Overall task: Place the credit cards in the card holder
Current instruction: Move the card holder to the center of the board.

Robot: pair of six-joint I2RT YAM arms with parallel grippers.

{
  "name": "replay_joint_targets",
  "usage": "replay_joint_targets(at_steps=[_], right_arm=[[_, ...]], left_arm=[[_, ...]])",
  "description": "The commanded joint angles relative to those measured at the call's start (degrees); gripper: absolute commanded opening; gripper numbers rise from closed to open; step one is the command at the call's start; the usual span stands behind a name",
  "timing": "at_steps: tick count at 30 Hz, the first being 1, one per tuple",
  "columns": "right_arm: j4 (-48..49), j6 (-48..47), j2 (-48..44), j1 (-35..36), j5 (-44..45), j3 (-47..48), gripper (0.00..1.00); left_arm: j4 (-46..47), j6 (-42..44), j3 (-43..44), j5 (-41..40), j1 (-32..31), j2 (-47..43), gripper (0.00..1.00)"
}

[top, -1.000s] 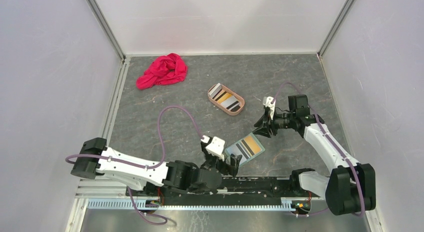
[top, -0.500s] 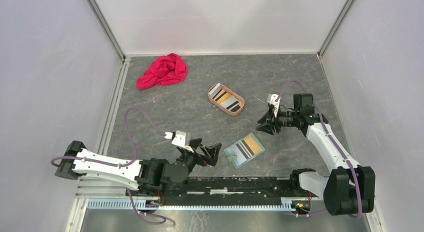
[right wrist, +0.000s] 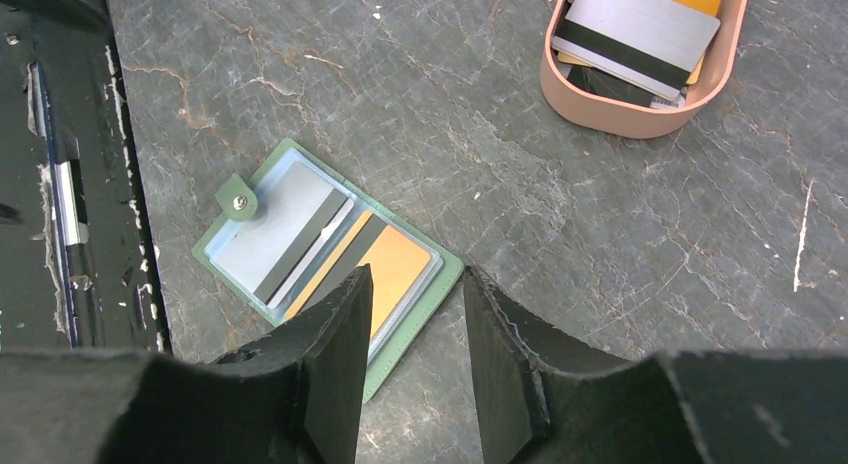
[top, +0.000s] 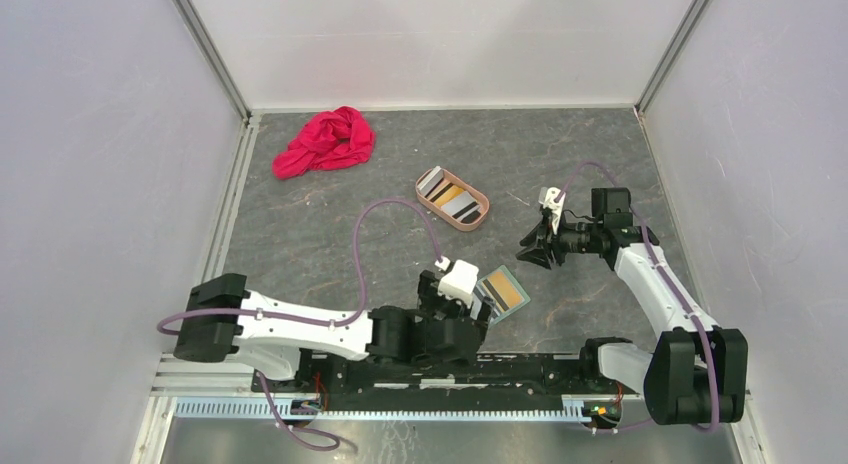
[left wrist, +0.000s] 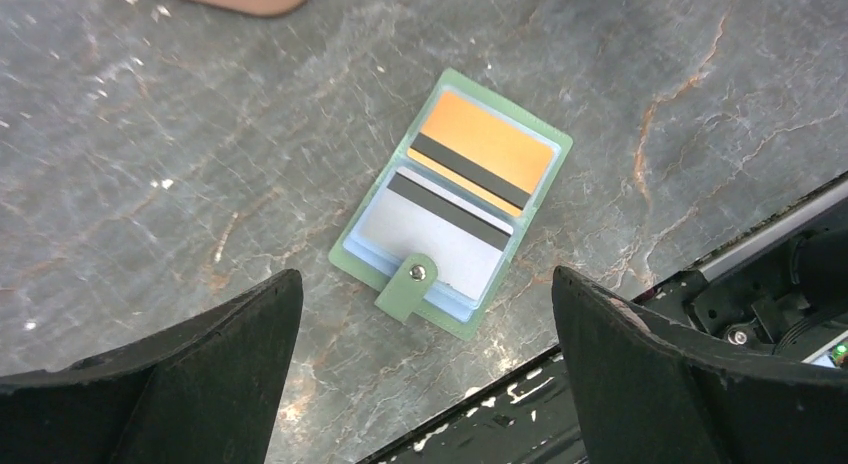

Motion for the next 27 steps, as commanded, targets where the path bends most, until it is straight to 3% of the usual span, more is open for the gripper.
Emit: replay_joint_targets(at_steps=[1,3,6,14,16,21,27], right_arm=[[0.5,-0.7,-0.1,-0.5,-1.3,0.8,0.45],[-0.4,-1.4,0.1,-0.6,-1.2,1.3,0.45],[-0.2,-1.2,-0.2,-0.7,-0.7,1.2,0.45],[0.2,0.3,0.6,-0.7,-0.3,1.4,0.45],[0.2,0.5,0.8,-0.7,-0.2,1.4,0.45],[0.2,0.8,0.6,-0.7,0.0,1.5,0.45],[0.7,1.3,1.1,-0.7,1.1,1.3,0.45]], left_arm=[[4.4,-5.9,0.2,13.2,5.3,1.2,0.99],[5.4,-9.7,-0.1,17.9,7.7,2.4,0.94],[1.9,-15.6,1.7,18.3,8.3,5.5,0.9],[-22.1,-32.5,16.8,11.6,8.3,16.6,0.78],[-24.5,-33.9,19.0,11.8,8.3,19.0,0.72],[-26.6,-34.6,21.6,12.1,8.5,22.7,0.71],[-36.4,-35.9,28.5,10.5,8.6,27.9,0.69]])
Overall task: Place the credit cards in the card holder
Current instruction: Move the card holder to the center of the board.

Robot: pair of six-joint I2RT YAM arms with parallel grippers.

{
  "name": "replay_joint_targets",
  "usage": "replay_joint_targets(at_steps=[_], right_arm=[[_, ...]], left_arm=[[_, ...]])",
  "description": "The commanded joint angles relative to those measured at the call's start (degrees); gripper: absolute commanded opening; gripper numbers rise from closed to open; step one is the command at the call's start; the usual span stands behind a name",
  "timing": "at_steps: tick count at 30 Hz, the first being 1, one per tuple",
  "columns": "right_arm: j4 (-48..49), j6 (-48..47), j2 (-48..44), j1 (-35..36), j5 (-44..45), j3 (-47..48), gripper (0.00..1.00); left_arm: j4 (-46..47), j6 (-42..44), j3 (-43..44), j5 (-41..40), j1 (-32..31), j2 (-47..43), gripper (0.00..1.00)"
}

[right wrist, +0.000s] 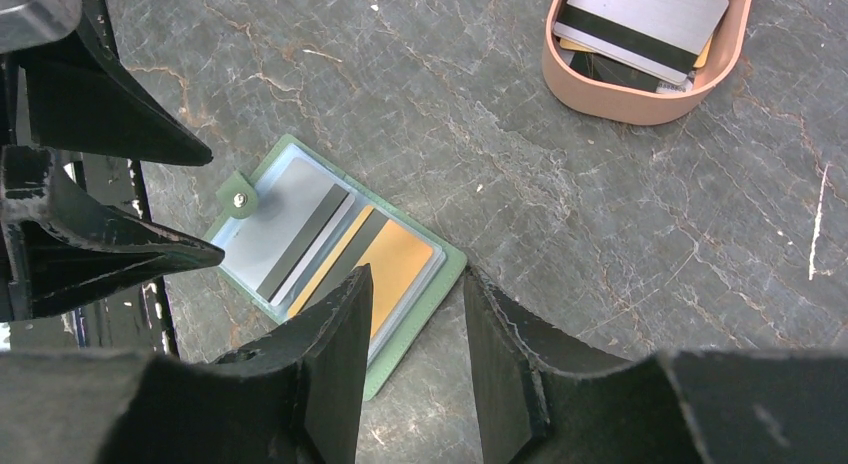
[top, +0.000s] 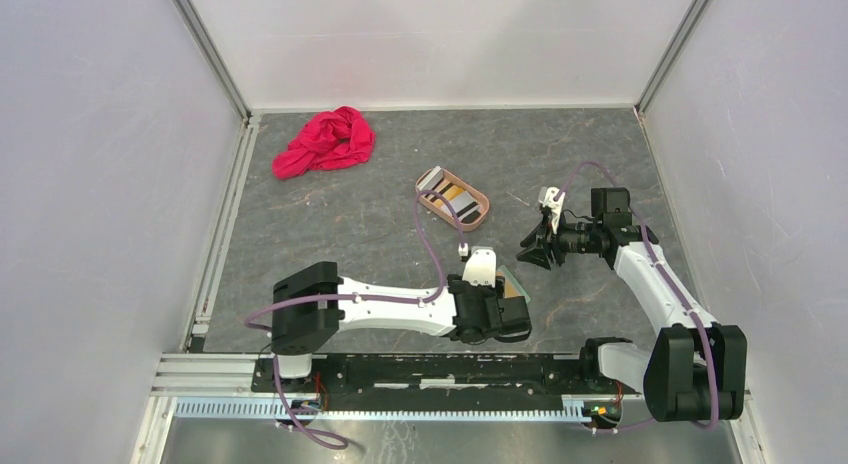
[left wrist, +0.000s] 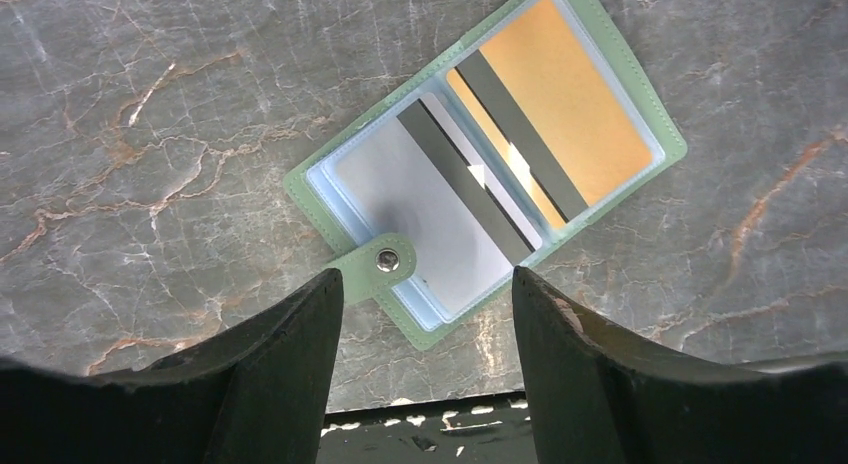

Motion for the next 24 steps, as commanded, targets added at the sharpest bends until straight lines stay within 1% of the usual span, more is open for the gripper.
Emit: replay_joint_targets(at_steps=[1,6,10,14,21,24], right_arm=[[0.9,0.8,0.5,-0.3,1.1,1.3,0.45],[1.0,1.0,1.2,-0.4,1.7,1.4,0.45],[0.9,1.1,1.4,-0.4,1.7,1.4,0.45],[0.9,1.1,1.6,-0.4,1.5,1.4,0.44],[0.8,1.0,1.3,-0.5,1.5,1.4,0.44],[0.6,0.9,1.4,-0.6,1.7,1.5,0.44]], left_arm=[[-8.3,-4.5,4.9,-3.7,0.2,2.3,0.69],[-7.9,-2.7,5.2,-3.7,0.2,2.2,0.69],[-5.2,1.7,5.2,-2.2,0.2,2.3,0.7],[-3.1,3.2,4.9,-0.2,0.4,1.7,0.72],[-2.8,0.0,4.4,4.0,2.0,1.5,0.72],[-3.8,-1.6,4.2,3.9,2.4,1.3,0.72]])
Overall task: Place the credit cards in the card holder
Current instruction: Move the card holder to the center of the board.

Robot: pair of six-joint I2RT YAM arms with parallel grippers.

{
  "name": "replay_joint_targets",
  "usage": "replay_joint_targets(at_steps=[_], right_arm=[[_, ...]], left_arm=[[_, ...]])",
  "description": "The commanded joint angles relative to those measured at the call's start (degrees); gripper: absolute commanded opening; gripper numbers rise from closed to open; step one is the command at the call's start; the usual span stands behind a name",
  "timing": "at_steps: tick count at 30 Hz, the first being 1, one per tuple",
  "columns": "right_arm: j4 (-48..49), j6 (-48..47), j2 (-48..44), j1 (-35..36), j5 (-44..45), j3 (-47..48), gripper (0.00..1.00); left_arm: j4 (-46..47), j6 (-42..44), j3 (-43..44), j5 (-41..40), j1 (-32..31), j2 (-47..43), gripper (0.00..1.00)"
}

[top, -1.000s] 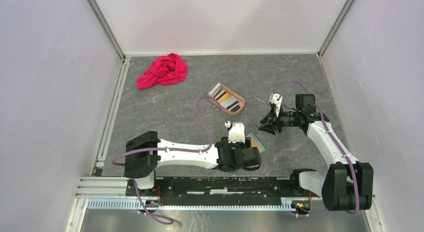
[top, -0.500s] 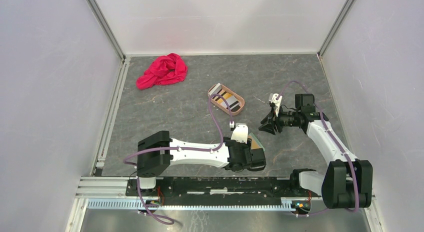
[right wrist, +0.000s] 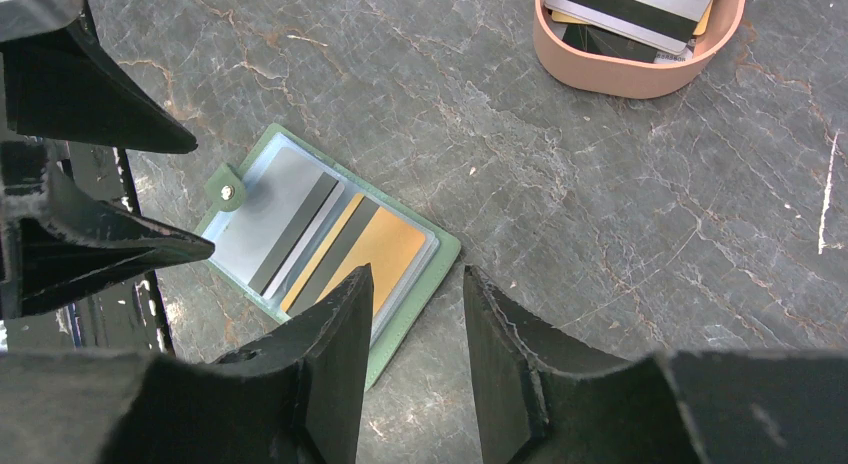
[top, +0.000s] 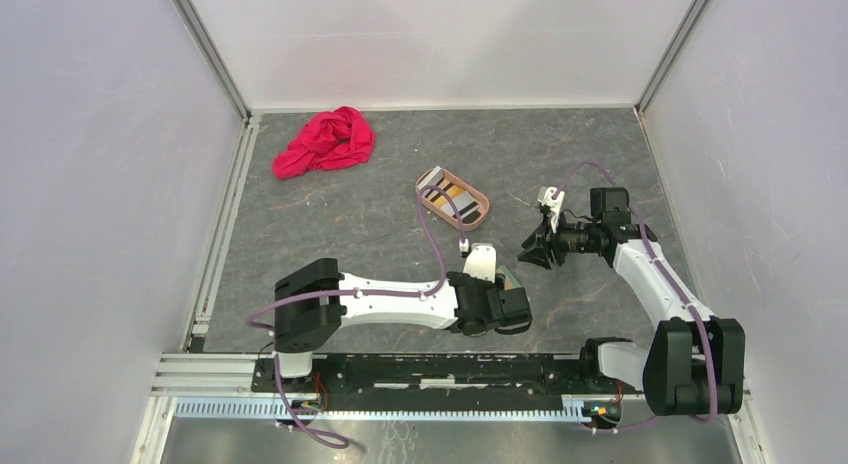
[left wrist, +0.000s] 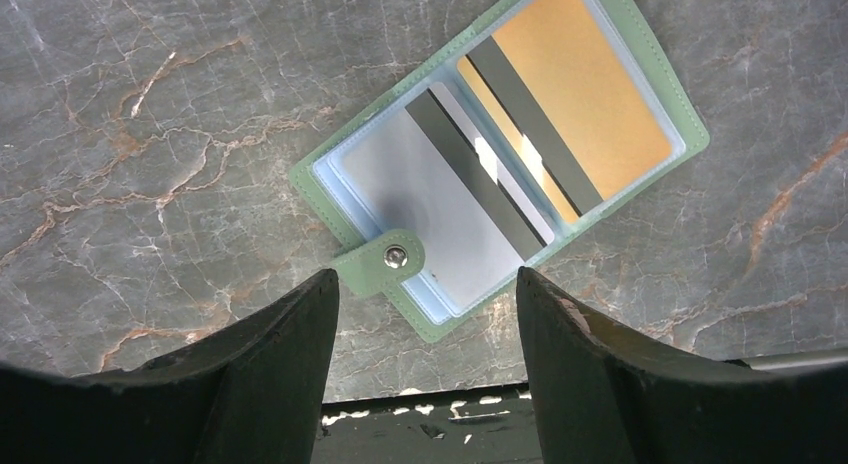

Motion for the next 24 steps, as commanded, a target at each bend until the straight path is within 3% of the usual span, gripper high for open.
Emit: replay_joint_targets(at_steps=[1,12,24], right_arm=[[0.6,0.1,0.0,-0.3,-0.1,1.5,0.44],[0.3,0.7,1.4,-0.4,-0.8,1.5,0.44],[0.0,0.7,1.5,-0.4,-1.5,1.3,0.44]], left_arm=[[0.0,-3.0,0.7,0.1,1.0,-0.9,0.72],[0.8,2.7,0.4,1.8,2.4,0.1,0.69],[-3.2,-0.9,1.7,1.9,3.4,5.9,0.64]])
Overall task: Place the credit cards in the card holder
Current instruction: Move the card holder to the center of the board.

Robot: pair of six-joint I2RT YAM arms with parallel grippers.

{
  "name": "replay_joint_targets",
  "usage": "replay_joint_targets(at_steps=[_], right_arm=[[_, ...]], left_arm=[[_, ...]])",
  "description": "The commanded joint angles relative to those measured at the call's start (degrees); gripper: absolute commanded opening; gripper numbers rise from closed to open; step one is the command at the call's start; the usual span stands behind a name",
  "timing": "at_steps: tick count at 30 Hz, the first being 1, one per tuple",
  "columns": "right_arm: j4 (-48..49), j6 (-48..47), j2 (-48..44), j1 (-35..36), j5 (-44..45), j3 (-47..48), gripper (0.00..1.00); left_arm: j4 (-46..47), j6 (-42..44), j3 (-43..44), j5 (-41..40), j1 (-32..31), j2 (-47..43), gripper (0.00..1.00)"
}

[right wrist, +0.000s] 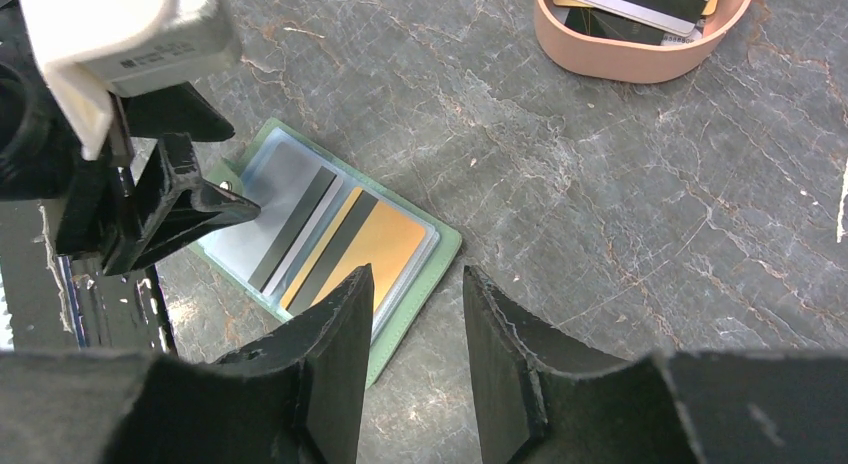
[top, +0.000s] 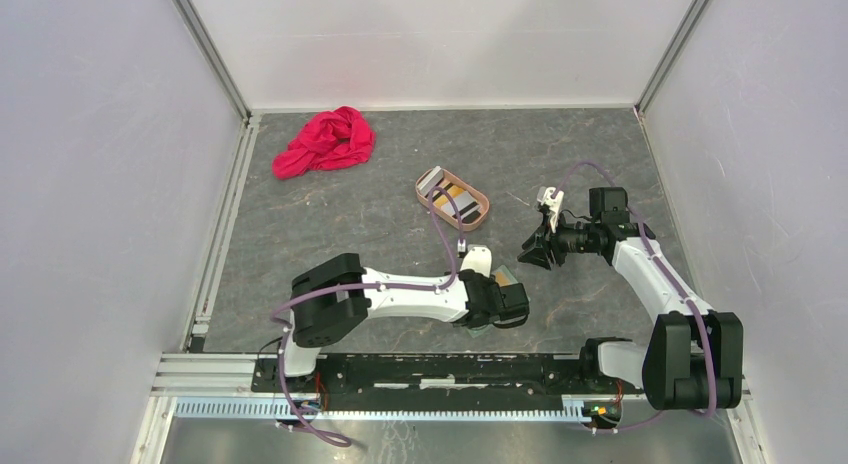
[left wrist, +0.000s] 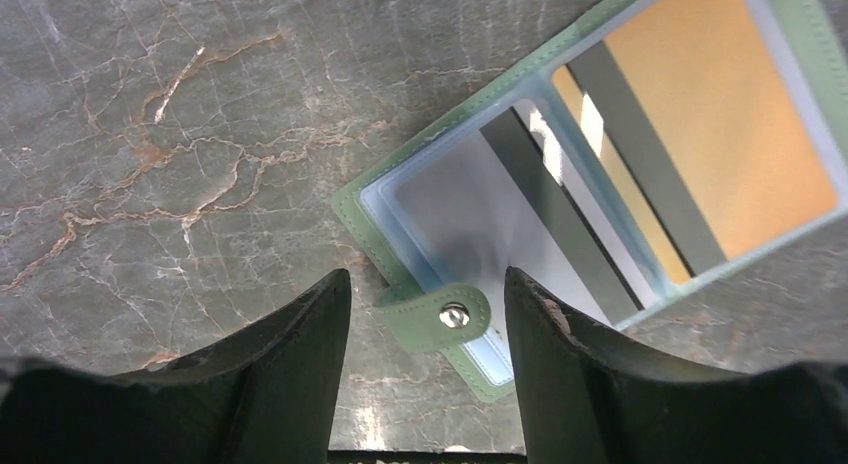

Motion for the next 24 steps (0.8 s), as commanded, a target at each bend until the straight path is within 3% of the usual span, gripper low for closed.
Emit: replay_joint_targets(at_steps=[1,6,15,19,24], right_arm=[[0.1,0.4,0.1,-0.2,-2.0,1.3,0.44],[-0.1,0.4,0.2,-0.3,-2.2,1.3,0.44],[-0.1,0.3,0.2,-0.3,-2.5,1.2,0.44],[-0.2,0.3,0.2,-0.3,-2.9,1.1,0.44],[-4.6,-4.1,0.7,-0.3,-7.5,2.0,0.44]], left_arm=[[-1.5,-1.2,1.9,-0.7,0.2,1.2,0.62],[-1.4,-1.2,1.4,-1.3,0.2,0.4,0.59],[-1.5,-2.5,-3.3,-2.0,0.5,-3.3,0.29],[-1.5,-2.3,-4.5,-3.7,1.0,-5.1,0.11],[-0.4,-0.3,-5.6,-11.4,2.3,-6.8,0.06]])
